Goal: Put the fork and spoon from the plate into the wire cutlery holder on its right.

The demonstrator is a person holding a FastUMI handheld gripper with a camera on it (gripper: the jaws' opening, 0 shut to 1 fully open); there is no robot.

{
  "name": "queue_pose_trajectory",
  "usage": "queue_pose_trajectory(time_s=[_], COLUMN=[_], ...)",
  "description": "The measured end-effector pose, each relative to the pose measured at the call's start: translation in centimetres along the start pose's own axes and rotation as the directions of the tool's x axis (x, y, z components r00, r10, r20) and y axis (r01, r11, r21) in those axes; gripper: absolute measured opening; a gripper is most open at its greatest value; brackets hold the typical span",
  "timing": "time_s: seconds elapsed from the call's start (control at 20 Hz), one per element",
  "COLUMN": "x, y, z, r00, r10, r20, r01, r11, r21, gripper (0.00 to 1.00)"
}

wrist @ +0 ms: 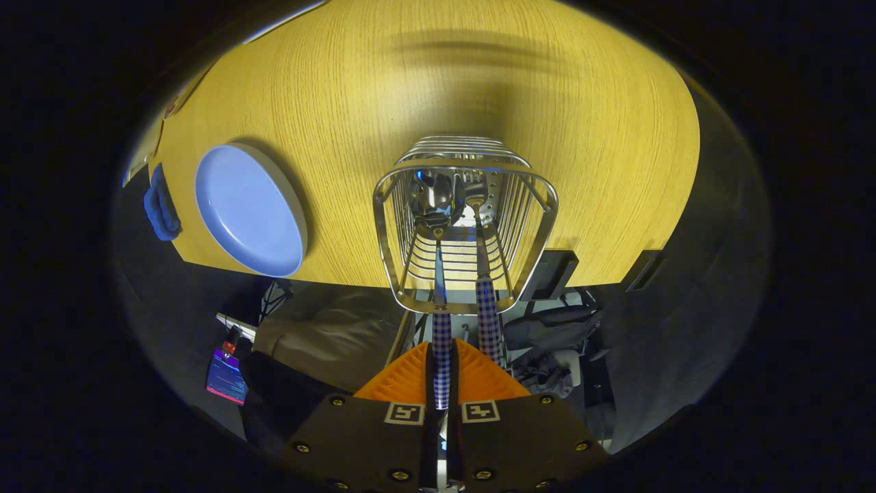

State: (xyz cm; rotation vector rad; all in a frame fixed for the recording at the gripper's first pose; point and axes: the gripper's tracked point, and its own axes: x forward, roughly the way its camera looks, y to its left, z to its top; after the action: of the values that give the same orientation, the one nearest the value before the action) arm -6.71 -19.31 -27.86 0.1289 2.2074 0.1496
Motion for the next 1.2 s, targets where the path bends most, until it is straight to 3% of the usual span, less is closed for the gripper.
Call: queue_pose_trajectory(time_s=[0.2, 0.7, 1.2], x=[0.0, -1.1, -4.2], y=[-0.4, -1.1, -0.9], z=[0.2, 0.5, 0.0], r00=[1.0, 0.992, 0.951], r10=[-0.022, -0.045, -0.028], r20=[-0.003, 0.122, 0.307], r01=[0.022, 0.049, 0.039], r11=[1.0, 0.998, 0.999], r21=[-0.011, -0.025, -0.029], gripper=[0.08, 0.11, 0.13])
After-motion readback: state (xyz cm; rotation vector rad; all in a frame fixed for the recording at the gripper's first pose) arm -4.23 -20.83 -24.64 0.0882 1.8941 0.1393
